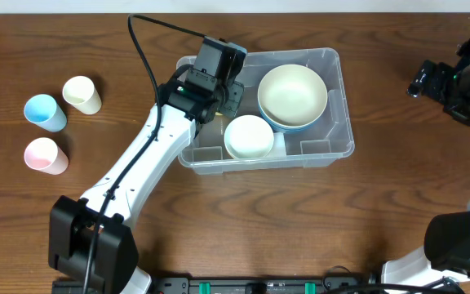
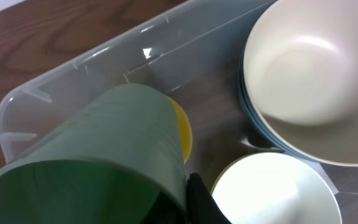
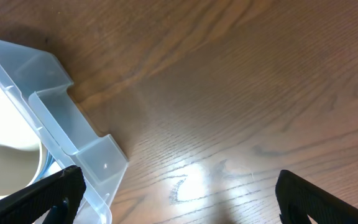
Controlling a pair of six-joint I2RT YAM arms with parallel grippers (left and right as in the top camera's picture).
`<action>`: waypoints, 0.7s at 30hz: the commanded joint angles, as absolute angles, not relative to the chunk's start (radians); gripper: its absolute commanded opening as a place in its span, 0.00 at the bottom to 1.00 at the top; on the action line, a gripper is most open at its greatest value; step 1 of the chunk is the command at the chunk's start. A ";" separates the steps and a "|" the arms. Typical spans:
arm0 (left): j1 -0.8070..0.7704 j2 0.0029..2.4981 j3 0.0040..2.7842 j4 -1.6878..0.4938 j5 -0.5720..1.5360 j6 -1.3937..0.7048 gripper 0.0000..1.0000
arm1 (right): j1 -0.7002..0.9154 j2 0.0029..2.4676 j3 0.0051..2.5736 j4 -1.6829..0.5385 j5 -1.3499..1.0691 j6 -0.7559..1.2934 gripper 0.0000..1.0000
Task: Pack container
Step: 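Carry the green cup with the left gripper over the stacked yellow cups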
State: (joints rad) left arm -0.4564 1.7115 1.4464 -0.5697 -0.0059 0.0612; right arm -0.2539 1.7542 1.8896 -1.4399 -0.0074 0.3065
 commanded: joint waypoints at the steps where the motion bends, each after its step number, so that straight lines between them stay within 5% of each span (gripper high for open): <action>1: -0.456 1.719 1.462 -0.578 -0.019 0.079 0.06 | -0.255 1.748 1.902 -1.441 -0.008 0.318 0.99; 11: -0.456 1.719 1.460 -0.585 -0.020 0.078 0.07 | -0.255 1.748 1.902 -1.441 -0.008 0.318 0.99; 13: -0.456 1.719 1.460 -0.585 -0.019 0.078 0.17 | -0.255 1.748 1.902 -1.441 -0.007 0.318 0.99; 17: -0.456 1.719 1.459 -0.585 -0.019 0.078 0.56 | -0.255 1.748 1.902 -1.441 -0.008 0.318 0.99; 21: -0.456 1.719 1.459 -0.585 -0.019 0.078 0.63 | -0.255 1.748 1.902 -1.441 -0.008 0.318 0.99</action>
State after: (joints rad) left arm -0.4564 1.7115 1.4464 -0.5831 -0.0074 0.0788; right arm -0.2539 1.7542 1.8896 -1.4403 -0.0074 0.3065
